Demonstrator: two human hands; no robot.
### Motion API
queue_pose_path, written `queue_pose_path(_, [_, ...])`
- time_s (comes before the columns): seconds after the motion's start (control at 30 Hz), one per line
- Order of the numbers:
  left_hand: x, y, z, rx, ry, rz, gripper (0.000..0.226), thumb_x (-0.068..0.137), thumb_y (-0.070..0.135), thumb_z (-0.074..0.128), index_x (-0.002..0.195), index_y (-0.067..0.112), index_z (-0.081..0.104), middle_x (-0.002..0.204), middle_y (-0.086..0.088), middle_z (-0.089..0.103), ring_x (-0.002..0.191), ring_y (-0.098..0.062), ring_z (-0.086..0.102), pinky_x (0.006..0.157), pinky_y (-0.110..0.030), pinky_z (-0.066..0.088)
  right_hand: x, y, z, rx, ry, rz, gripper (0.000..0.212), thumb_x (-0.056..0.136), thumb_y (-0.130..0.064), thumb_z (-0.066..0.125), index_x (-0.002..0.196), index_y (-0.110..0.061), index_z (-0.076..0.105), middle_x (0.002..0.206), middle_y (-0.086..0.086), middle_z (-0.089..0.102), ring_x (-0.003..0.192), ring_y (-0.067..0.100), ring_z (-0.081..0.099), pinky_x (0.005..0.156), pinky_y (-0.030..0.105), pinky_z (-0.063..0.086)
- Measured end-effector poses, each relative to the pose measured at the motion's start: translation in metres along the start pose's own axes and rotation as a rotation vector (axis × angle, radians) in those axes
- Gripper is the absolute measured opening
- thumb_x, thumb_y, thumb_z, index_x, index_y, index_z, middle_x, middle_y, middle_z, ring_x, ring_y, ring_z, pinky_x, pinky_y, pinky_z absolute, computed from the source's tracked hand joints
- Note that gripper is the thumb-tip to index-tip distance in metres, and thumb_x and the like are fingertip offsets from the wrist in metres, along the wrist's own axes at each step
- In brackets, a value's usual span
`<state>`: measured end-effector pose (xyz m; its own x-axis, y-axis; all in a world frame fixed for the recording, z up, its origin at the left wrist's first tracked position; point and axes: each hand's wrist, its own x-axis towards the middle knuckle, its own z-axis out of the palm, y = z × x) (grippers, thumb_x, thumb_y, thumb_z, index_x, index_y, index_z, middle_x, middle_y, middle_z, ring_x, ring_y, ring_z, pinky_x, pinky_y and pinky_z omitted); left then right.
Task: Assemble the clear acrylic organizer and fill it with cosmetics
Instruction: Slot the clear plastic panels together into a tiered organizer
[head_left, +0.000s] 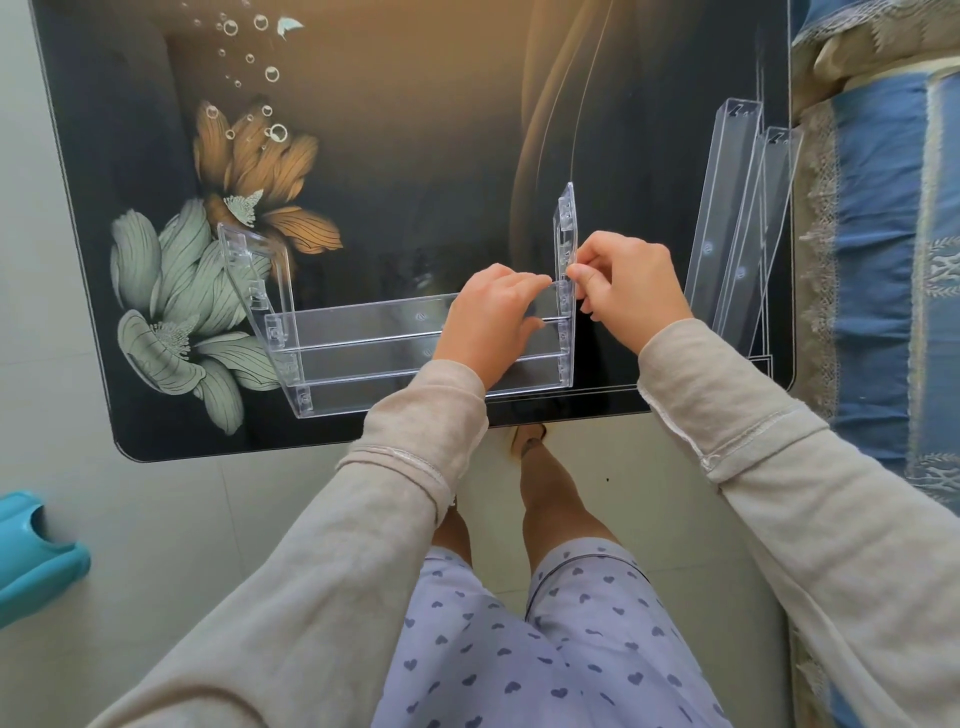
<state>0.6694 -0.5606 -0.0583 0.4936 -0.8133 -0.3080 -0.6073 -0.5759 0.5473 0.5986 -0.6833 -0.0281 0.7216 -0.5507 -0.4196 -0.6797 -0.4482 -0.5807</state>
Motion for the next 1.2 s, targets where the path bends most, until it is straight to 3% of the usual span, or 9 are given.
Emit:
queue_pose_path(0.27, [-0.007,0.012,0.0,0.031,0.042,0.003,0.041,0.081,0.01,0.066,0.121,0.006,0.059,0.116,-0.011,0.068,0.107,-0.028,0.059,0.099,-0.035,0.042,-0.011,0.008,0.002,0.115,0.063,0.055,0.019,0.092,-0.018,0.052,0.096,-0.005,0.065,0.078,0.005,0.062,0.076,0.025,0.063,0.082,0.04,0.055])
queue_pose_path(0.37, [-0.01,0.014,0.003,0.042,0.08,-0.006,0.038,0.08,0.009,0.067,0.117,0.004,0.06,0.114,-0.013,0.068,0.106,-0.031,0.06,0.101,-0.038,0.041,-0.02,0.028,0.002,0.182,0.376,0.217,0.02,0.091,-0.017,0.052,0.101,-0.006,0.064,0.089,0.01,0.066,0.083,0.025,0.062,0.086,0.037,0.051])
queue_pose_path(0.47, [-0.01,0.011,0.007,0.018,0.067,-0.034,0.04,0.084,0.014,0.064,0.123,0.009,0.056,0.122,-0.009,0.063,0.114,-0.028,0.055,0.106,-0.033,0.034,-0.023,0.052,-0.002,0.167,0.632,0.45,0.026,0.086,-0.015,0.057,0.109,-0.004,0.058,0.095,0.006,0.053,0.086,0.025,0.052,0.09,0.036,0.045])
queue_pose_path(0.63, [-0.012,0.005,0.006,0.025,0.085,-0.017,0.042,0.085,0.019,0.063,0.125,0.01,0.055,0.124,-0.008,0.063,0.12,-0.026,0.051,0.11,-0.033,0.03,-0.016,0.072,0.004,-0.071,0.423,0.61,0.024,0.087,-0.025,0.055,0.1,-0.007,0.064,0.11,0.014,0.063,0.108,0.032,0.053,0.097,0.04,0.038])
queue_pose_path(0.83, [-0.035,-0.018,-0.005,0.087,0.118,-0.045,0.045,0.09,0.021,0.055,0.134,0.013,0.047,0.138,-0.006,0.052,0.133,-0.025,0.04,0.118,-0.039,0.017,-0.012,0.065,0.014,-0.299,0.321,0.569,0.027,0.091,-0.022,0.048,0.094,-0.005,0.068,0.102,0.019,0.067,0.105,0.037,0.053,0.096,0.042,0.035])
queue_pose_path(1.0, [-0.075,-0.05,-0.032,0.079,0.321,-0.106,0.032,0.079,0.002,0.064,0.111,0.002,0.066,0.119,-0.019,0.064,0.113,-0.038,0.058,0.102,-0.052,0.042,-0.016,0.045,0.01,-0.134,0.469,0.49,0.026,0.087,-0.011,0.046,0.093,0.005,0.066,0.108,0.027,0.059,0.107,0.039,0.049,0.094,0.04,0.036])
queue_pose_path(1.1, [-0.098,-0.077,-0.045,0.104,0.491,-0.168,0.031,0.074,-0.004,0.066,0.104,0.001,0.068,0.113,-0.02,0.066,0.109,-0.04,0.06,0.096,-0.056,0.047,-0.031,0.024,0.006,-0.041,0.585,0.274,0.023,0.086,-0.007,0.052,0.091,0.01,0.066,0.11,0.023,0.05,0.109,0.036,0.048,0.092,0.026,0.033])
queue_pose_path(1.13, [-0.104,-0.087,-0.049,0.122,0.541,-0.198,0.032,0.073,-0.004,0.066,0.105,0.001,0.067,0.115,-0.02,0.066,0.11,-0.04,0.059,0.095,-0.057,0.046,-0.038,0.016,0.006,-0.019,0.6,0.185,0.021,0.086,-0.007,0.054,0.089,0.01,0.066,0.107,0.018,0.048,0.107,0.033,0.049,0.092,0.025,0.036])
queue_pose_path(1.2, [-0.114,-0.106,-0.055,0.125,0.606,-0.293,0.04,0.075,0.0,0.065,0.114,0.002,0.061,0.122,-0.02,0.061,0.115,-0.039,0.056,0.098,-0.055,0.045,-0.049,-0.001,0.007,0.05,0.581,0.017,0.018,0.087,-0.006,0.056,0.089,0.009,0.065,0.106,0.001,0.045,0.101,0.007,0.05,0.087,0.02,0.045])
